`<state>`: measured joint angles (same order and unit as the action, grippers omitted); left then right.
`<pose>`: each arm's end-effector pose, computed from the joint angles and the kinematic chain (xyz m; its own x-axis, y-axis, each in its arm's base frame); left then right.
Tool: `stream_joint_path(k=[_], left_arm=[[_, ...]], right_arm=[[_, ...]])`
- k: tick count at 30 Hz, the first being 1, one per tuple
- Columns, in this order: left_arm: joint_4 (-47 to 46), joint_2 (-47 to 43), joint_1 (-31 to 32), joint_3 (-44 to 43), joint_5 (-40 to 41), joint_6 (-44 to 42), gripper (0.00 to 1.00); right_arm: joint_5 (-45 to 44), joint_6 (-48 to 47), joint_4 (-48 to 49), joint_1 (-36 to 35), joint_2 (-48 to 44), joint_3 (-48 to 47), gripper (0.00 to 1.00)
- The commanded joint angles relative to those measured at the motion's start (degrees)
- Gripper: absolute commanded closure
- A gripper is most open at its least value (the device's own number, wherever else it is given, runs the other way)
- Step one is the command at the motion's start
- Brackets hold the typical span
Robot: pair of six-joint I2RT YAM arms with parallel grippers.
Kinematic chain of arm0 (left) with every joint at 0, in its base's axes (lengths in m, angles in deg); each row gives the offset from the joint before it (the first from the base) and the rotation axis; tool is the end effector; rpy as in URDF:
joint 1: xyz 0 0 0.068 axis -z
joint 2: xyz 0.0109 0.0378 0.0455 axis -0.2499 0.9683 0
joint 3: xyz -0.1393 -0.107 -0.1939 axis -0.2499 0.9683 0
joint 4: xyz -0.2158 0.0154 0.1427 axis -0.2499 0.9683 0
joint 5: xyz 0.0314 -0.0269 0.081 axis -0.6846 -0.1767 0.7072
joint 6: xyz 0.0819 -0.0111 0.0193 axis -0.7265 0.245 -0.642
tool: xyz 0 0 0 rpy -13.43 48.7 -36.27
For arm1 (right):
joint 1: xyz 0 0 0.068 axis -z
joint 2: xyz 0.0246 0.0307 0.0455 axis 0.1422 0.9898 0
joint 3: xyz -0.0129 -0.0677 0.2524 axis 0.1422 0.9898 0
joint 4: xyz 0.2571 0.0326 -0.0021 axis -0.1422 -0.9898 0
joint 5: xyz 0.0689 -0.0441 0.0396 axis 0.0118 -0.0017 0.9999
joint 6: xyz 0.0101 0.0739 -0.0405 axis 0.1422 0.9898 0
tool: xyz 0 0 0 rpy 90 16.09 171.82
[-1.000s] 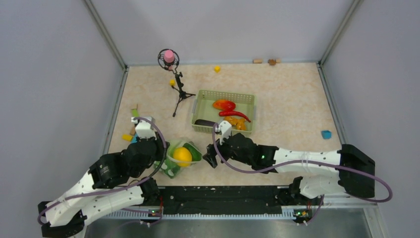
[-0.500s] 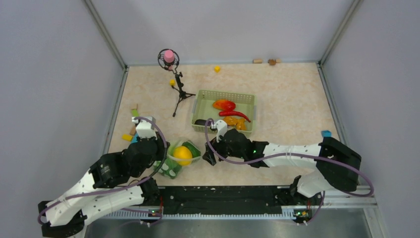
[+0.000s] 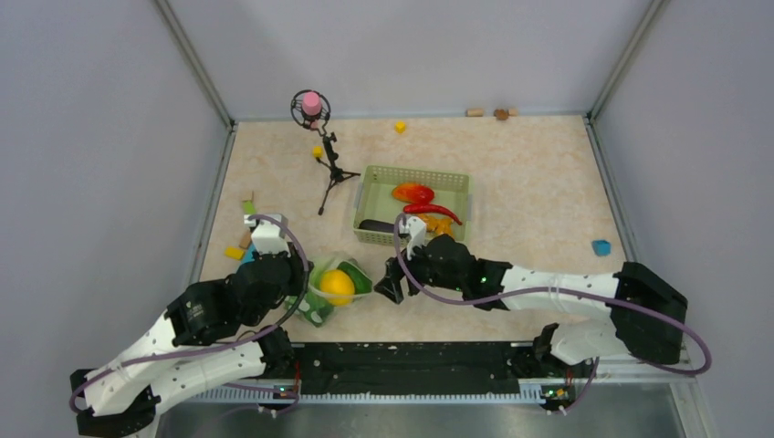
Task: Place the food in the zip-top bag and seal the zipper
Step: Adjust the zipper food storage bag at the center of the board.
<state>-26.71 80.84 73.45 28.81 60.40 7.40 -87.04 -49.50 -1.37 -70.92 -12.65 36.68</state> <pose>0.0952 -0.0739 0.3046 -0.5423 -0.1463 -0.8273 0.1328 0.9574 -0.2563 0.1442 0.2883 0.1901 -0.5501 -0.1903 -0.8131 -0.7512 0.5382 0.3822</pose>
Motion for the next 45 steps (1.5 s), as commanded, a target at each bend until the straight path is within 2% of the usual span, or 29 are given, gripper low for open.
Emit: stream_joint_path(k=[1,10,27,33,38,45], left_arm=[[-3.49,0.41,0.11,-0.28,1.45,0.23,1.00],[-3.56,1.15,0.18,-0.33,1.37,-0.01,1.00],[-3.79,0.21,0.14,-0.20,0.90,-0.26,1.00],[-3.85,0.15,0.12,-0.16,0.74,-0.45,1.00],[-4.34,0.21,0.16,-0.11,0.27,-0.77,1.00],[-4.35,0.52,0.14,-0.11,0.22,-0.91,1.00]], right_arm=[[-0.70,-2.09,1.10,0.27,-5.61,-0.04,0.25],[-1.07,-3.09,2.32,0.34,-0.58,-2.01,0.25],[3.06,-2.06,7.01,2.40,11.43,-3.23,0.34],[4.21,-3.84,5.89,2.32,6.21,-2.84,0.34],[8.25,-5.91,11.59,2.37,-1.05,-0.83,0.34],[7.64,-8.35,14.08,2.41,2.03,-5.18,0.35]])
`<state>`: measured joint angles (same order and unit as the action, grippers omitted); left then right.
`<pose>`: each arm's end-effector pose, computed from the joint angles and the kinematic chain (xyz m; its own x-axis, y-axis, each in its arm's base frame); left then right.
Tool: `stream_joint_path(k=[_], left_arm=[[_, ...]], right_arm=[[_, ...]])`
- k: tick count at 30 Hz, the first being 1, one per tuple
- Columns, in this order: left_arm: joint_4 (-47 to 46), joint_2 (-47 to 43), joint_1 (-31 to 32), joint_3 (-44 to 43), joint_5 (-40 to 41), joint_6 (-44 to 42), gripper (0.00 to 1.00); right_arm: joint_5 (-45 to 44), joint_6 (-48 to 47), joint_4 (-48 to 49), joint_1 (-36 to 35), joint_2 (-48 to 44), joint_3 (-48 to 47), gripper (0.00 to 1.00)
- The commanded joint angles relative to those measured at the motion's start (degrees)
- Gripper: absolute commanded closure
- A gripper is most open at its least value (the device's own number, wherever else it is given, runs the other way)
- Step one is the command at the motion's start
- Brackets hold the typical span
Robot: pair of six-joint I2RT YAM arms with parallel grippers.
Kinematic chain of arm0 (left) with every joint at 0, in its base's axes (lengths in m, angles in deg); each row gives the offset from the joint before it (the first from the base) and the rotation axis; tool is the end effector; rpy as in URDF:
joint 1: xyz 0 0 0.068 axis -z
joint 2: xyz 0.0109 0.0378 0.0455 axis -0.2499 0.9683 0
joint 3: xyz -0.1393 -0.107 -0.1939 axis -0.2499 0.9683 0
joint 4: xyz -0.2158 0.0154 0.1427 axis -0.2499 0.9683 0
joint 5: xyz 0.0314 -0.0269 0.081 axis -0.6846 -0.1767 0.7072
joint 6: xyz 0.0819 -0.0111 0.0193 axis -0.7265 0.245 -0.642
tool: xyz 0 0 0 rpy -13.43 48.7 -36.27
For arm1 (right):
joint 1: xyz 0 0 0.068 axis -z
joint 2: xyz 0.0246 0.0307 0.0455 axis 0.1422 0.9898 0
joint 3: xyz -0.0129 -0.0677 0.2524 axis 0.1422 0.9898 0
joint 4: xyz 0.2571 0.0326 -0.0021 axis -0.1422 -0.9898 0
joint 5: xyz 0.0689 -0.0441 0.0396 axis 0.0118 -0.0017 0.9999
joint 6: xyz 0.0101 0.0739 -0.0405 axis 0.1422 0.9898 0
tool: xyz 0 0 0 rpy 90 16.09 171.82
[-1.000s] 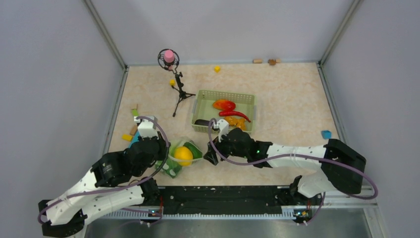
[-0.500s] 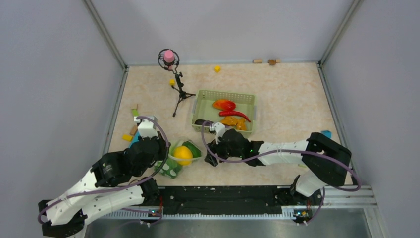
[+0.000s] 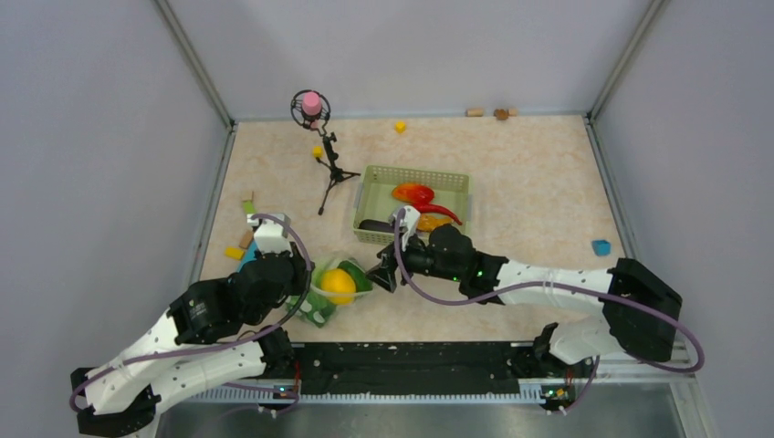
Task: Place the food in the zip-top bag and seal the zipper
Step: Adjust the zipper food storage bag at the center of the board.
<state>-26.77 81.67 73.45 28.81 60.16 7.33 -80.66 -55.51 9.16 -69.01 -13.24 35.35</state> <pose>0.0966 -0.0766 0.3033 -0.5502 -0.1349 -0.8241 0.1343 0.9597 -0.2468 0.1518 0.2969 0.2277 -0.3950 -0.0916 -0.9141 -0.8590 0.3895 0.3322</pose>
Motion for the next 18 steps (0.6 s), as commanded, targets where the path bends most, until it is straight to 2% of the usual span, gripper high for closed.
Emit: stream_joint_path(k=[1,7,18], left_arm=[[-4.25,-0.29,0.10,-0.11,0.46,-0.96,1.00],[-4.30,-0.33,0.11,-0.13,0.46,-0.95,1.00],[-4.43,-0.32,0.15,-0.11,0.35,-1.05,1.00]], right_arm=[[1.55,-2.39,3.54,0.51,3.77,-4.67,0.35],[0.65,-2.13,3.03,0.51,9.21,-6.65,0.36],[-9.05,-0.04,-0.30,0.49,9.91,-3.30,0.37]])
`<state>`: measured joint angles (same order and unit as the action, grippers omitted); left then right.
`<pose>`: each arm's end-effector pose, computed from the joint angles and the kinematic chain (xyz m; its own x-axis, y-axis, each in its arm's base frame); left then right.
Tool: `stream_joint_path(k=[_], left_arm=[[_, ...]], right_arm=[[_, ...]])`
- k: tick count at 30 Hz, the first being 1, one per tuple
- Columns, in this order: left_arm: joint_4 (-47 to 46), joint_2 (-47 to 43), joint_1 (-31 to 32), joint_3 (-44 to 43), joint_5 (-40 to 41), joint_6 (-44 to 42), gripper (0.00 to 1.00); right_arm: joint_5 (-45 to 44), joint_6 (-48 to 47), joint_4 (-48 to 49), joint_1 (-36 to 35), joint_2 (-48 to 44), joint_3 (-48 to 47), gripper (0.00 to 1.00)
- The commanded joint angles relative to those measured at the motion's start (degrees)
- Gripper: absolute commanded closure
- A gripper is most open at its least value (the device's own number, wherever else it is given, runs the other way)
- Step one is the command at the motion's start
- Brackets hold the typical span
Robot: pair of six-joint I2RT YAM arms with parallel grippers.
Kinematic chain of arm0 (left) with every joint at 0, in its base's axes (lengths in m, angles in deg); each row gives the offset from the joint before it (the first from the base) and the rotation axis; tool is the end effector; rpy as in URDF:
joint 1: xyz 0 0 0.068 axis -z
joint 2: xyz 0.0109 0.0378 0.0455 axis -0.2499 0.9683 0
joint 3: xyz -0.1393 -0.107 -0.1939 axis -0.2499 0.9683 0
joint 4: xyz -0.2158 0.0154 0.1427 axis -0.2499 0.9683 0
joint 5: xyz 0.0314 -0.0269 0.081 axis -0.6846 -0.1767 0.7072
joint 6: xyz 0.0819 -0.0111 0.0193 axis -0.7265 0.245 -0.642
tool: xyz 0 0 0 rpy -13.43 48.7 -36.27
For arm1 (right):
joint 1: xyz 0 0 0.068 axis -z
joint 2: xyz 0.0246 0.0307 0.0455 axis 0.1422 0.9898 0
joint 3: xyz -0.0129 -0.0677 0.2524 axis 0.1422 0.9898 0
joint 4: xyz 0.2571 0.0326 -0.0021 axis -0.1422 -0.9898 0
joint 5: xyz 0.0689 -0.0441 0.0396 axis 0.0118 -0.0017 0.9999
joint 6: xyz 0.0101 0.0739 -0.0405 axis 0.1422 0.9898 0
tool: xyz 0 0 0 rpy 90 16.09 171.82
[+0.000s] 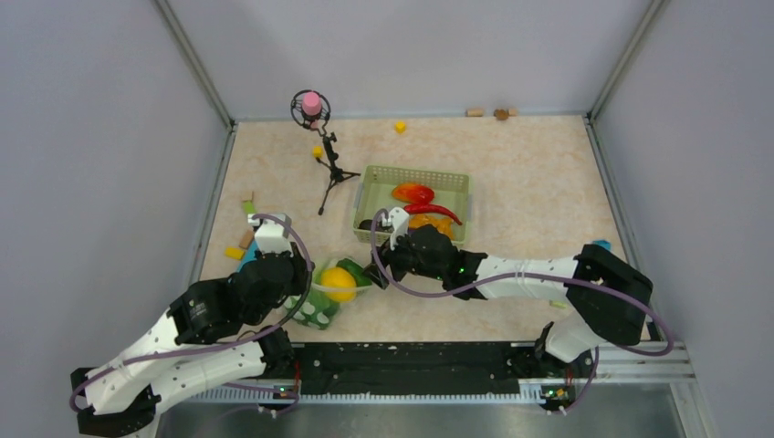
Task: Place the food in the zip-top bag and seal the zipper
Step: Adjust the zipper food storage bag at the center of the board.
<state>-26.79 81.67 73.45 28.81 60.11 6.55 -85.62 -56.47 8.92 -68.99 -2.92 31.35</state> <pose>0.0965 -0.0767 0.3033 -0.5486 -0.1219 -0.8271 0.1424 0.9612 -0.2361 0.1715 0.3188 0.1934 -0.4222 -0.1664 -0.8911 -0.8185 0.4926 0.2958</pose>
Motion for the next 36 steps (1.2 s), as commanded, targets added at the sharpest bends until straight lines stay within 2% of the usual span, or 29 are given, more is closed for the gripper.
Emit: stream_joint_path(k=[1,6,18,28,31,36], left_arm=[[-4.42,-0.38,0.14,-0.11,0.41,-0.29,1.00],[-4.44,-0.37,0.14,-0.11,0.40,-0.31,1.00],[-4.48,-0.25,0.09,-0.11,0.24,-0.41,1.00],[-4.51,-0.62,0.17,-0.05,0.32,-0.39,1.00],[-4.51,-0.75,0.13,-0.11,0.36,-0.31,1.00],[-3.88,-1.44,0.09,-0.47,1.22,-0.01,1.00]], right_arm=[[-4.82,1.12,-0.56,0.48,-0.39,0.90,0.37],[-4.62,1.44,-1.53,0.44,-0.27,2.14,0.40],[5.15,-0.29,1.07,0.47,1.64,4.06,0.45],[7.37,0.82,5.20,0.44,5.26,4.77,0.55],[7.64,0.95,5.43,0.52,5.46,4.73,0.66],[10.60,0.64,4.40,0.44,2.70,4.63,1.00]])
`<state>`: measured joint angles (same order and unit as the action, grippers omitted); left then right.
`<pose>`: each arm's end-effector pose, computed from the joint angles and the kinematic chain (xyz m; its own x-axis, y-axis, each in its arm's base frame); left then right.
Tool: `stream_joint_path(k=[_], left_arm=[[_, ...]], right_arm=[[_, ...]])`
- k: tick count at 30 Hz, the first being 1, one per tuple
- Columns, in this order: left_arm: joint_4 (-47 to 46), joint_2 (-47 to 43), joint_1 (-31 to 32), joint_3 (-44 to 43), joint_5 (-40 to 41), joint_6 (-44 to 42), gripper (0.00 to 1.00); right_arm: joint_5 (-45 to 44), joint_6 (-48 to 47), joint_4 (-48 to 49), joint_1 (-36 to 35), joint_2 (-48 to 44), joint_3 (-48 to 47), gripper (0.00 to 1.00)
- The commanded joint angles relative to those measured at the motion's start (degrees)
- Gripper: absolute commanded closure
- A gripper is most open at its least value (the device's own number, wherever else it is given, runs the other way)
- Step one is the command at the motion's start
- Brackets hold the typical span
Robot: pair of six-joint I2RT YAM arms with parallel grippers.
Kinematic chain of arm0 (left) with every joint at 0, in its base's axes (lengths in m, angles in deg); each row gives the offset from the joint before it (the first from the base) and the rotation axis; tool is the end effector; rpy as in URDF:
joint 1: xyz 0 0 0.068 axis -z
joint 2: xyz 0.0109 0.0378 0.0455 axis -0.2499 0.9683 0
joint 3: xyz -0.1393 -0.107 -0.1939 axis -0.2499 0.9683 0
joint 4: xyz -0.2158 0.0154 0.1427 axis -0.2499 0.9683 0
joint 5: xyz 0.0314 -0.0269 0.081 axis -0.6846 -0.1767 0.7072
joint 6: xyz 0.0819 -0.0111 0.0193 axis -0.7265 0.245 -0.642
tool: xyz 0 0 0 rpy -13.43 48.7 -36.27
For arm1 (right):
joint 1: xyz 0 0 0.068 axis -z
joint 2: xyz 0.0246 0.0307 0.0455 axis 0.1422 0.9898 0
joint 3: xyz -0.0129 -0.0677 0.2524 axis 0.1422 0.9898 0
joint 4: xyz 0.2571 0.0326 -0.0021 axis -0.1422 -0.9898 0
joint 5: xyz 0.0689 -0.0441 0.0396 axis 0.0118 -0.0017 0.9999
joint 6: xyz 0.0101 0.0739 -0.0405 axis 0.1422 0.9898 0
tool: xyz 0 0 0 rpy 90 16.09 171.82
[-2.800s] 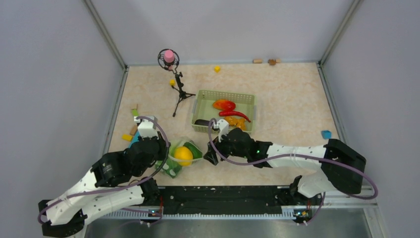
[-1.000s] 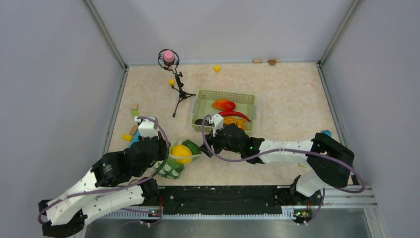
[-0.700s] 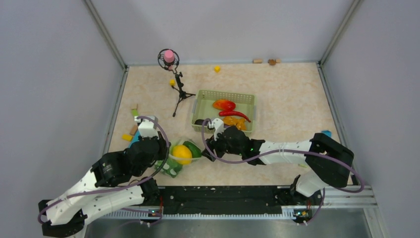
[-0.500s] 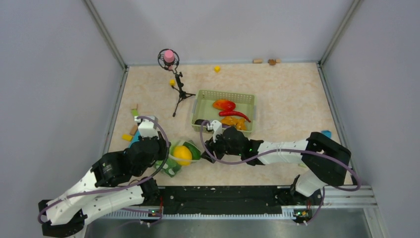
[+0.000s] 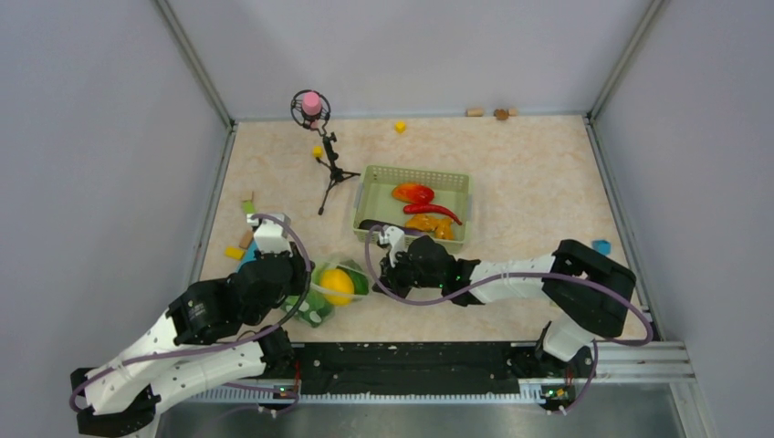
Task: Place the food in the zip-top bag and seal the zipper
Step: Adjust the zipper food storage bag at the center of the board.
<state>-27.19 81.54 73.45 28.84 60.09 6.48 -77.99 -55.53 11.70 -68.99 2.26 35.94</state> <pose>0.0966 -0.0769 0.3041 -0.5449 -0.1269 -0.8288 0.1443 0.9595 -0.2418 0.1583 0.3154 0.1425 -0.4992 -0.2840 -0.8186 -0.8318 0.4217 0.3610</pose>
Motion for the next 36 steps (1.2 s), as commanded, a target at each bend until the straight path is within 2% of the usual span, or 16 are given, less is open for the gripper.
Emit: stream_joint_path(k=[1,4,8,10,15,17,21,23,25,29,31,32,33,34,36], left_arm=[[-3.09,-1.49,0.09,-0.83,2.02,0.36,1.00],[-3.23,-2.16,0.20,-1.72,2.98,0.71,1.00],[-4.55,-1.03,0.12,-3.73,3.03,0.63,1.00],[-6.49,0.58,0.11,-4.51,2.53,0.57,1.00],[-11.01,6.52,0.22,-5.67,2.68,0.90,1.00],[-9.78,8.37,0.22,-6.62,5.82,2.17,1.00],[-7.36,8.83,0.17,-6.19,10.59,5.62,1.00],[-10.01,7.98,0.17,-4.76,10.39,5.32,1.00],[-14.92,7.42,0.22,-3.29,7.47,2.29,1.00],[-21.52,9.49,0.24,-2.41,1.14,-1.84,1.00],[-21.34,11.18,0.19,-2.86,1.53,-2.09,1.00],[-20.53,11.87,0.21,-2.94,2.55,-1.61,1.00],[-19.65,12.26,0.24,-2.94,3.53,-0.79,1.00],[-18.45,12.45,0.19,-2.80,4.76,0.09,1.00],[-16.09,11.91,0.15,-1.93,7.25,2.05,1.00]], right_arm=[[3.24,-0.41,0.23,0.46,-3.76,-0.34,1.00],[2.31,-1.06,-5.90,0.42,-9.40,-2.73,1.00],[-2.65,-3.79,-19.45,0.39,-17.25,-9.52,1.00],[-5.70,-4.76,-24.69,0.43,-20.92,-13.35,1.00],[-6.85,-8.13,-35.27,0.43,-28.18,-19.99,1.00],[-11.53,-8.95,-40.35,0.42,-31.27,-22.22,1.00],[-27.26,-9.11,-48.38,0.42,-38.07,-22.57,1.00],[-30.05,-8.58,-50.54,0.42,-40.34,-21.39,1.00],[-25.58,-8.83,-50.14,0.36,-40.99,-20.40,1.00],[-6.16,-9.52,-45.62,0.40,-35.92,-19.65,1.00],[0.71,-8.74,-45.00,0.03,-31.65,-20.90,1.00],[1.31,-8.73,-45.36,-0.37,-30.21,-21.55,1.00],[-0.98,-8.81,-46.35,-0.92,-29.41,-22.12,1.00],[-7.11,-8.29,-47.63,-1.44,-29.35,-22.40,1.00],[-25.19,-4.13,-51.80,-1.65,-30.37,-22.60,1.00]])
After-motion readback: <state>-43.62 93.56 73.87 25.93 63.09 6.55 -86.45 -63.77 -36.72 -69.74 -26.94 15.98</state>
